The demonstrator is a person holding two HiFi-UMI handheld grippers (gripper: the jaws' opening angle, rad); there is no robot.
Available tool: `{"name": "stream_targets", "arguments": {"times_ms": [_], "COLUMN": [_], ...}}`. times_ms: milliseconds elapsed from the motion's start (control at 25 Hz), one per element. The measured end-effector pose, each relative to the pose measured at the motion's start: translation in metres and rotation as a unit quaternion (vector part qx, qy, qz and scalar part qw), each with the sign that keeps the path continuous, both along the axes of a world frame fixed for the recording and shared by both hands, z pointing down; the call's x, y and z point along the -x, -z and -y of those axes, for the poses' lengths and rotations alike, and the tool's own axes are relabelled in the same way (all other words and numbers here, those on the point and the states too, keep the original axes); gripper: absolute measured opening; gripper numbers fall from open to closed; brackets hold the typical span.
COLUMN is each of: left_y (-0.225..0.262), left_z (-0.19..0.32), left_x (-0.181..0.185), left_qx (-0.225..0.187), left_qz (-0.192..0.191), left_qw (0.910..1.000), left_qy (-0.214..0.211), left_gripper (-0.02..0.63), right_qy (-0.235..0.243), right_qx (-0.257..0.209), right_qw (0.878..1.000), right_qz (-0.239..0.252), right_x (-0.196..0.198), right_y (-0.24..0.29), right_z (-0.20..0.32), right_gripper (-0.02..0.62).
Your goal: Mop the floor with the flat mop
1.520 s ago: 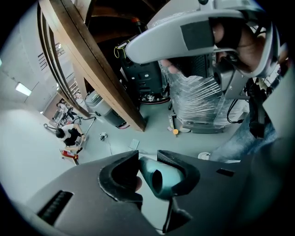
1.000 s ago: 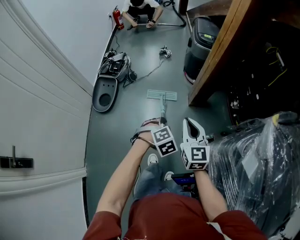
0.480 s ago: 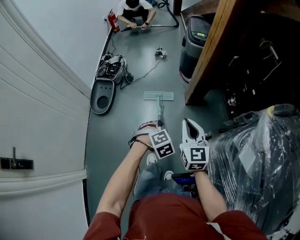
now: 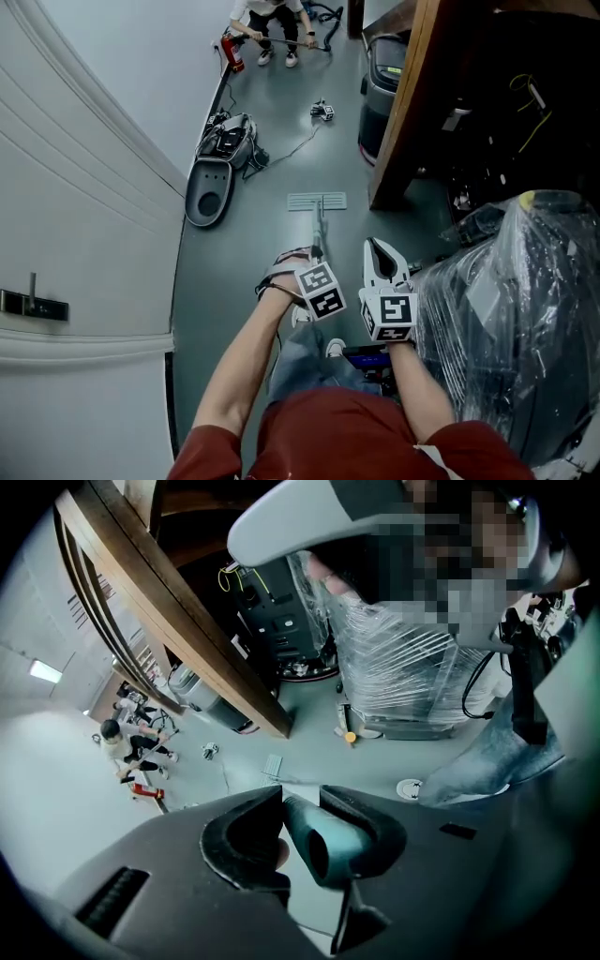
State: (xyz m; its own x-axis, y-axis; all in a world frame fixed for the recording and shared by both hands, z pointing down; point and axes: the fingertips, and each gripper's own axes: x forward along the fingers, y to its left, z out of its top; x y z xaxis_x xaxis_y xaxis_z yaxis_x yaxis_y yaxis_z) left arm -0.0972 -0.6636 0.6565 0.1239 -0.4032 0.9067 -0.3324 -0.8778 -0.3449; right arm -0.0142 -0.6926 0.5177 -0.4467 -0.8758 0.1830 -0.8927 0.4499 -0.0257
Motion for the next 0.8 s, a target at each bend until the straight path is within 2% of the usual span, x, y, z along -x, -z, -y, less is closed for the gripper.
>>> {"name": "stream_targets", "arguments": {"times_ms": [400, 800], "left_y": [0.002, -0.001], "left_z": [-0.063, -0.132], "left_x": [-0.026, -0.002], "left_qx": [0.007, 0.003], "left_qz": [0.012, 0.006], "left_qw": [0.9999, 0.9999], "left_qy": [0.000, -0.009], "left_gripper": [0.134, 0.134], "right_qy": [-0.009, -0.024], "right_qx": [0.007, 0.007], "right_qw": [1.000, 1.000], "right_qz": [0.010, -0.002], "right_x": [-0.035, -0.013], "right_y": [-0.005, -0.007], "right_z": [-0.060, -0.128], "right_gripper": [0.018, 0.018]}}
